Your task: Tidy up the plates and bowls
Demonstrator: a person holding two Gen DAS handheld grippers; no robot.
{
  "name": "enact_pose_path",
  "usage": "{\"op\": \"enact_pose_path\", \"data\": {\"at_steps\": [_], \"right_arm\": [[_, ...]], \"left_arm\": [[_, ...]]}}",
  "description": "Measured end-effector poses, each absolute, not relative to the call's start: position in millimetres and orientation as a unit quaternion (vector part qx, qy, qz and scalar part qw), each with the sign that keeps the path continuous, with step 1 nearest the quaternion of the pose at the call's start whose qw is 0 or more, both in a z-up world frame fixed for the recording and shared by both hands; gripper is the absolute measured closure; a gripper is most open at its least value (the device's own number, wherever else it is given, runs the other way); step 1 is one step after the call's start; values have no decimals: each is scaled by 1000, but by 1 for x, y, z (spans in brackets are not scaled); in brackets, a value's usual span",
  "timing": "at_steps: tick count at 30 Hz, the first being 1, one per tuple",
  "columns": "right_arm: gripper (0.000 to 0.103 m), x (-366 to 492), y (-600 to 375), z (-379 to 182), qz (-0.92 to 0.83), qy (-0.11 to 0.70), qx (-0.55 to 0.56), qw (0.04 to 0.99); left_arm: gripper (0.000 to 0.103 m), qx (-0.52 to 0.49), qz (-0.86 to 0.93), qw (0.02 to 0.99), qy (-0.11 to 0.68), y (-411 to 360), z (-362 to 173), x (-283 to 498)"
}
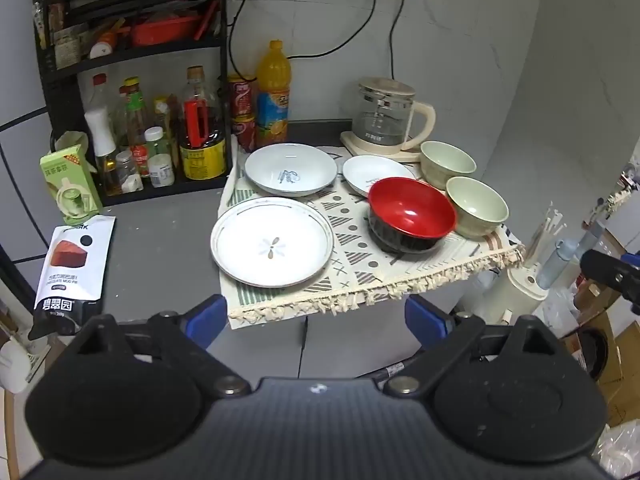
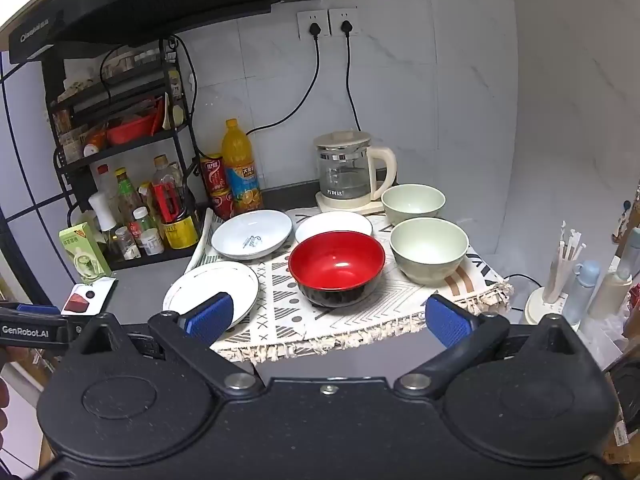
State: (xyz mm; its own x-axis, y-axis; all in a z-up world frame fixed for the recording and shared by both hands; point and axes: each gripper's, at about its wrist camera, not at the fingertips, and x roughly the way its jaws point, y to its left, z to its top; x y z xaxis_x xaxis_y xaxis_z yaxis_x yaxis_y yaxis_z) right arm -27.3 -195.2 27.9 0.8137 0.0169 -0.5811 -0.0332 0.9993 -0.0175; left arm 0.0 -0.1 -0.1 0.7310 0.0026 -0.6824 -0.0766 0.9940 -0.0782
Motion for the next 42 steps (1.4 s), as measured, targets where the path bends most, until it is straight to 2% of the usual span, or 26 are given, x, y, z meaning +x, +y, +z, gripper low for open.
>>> {"op": "enact_pose_path", "data": {"at_steps": [42], "right_arm": [[0, -29, -200, 30, 7, 326, 3, 945]], "left_arm": [[9, -61, 28, 923, 379, -11, -2, -11]]}}
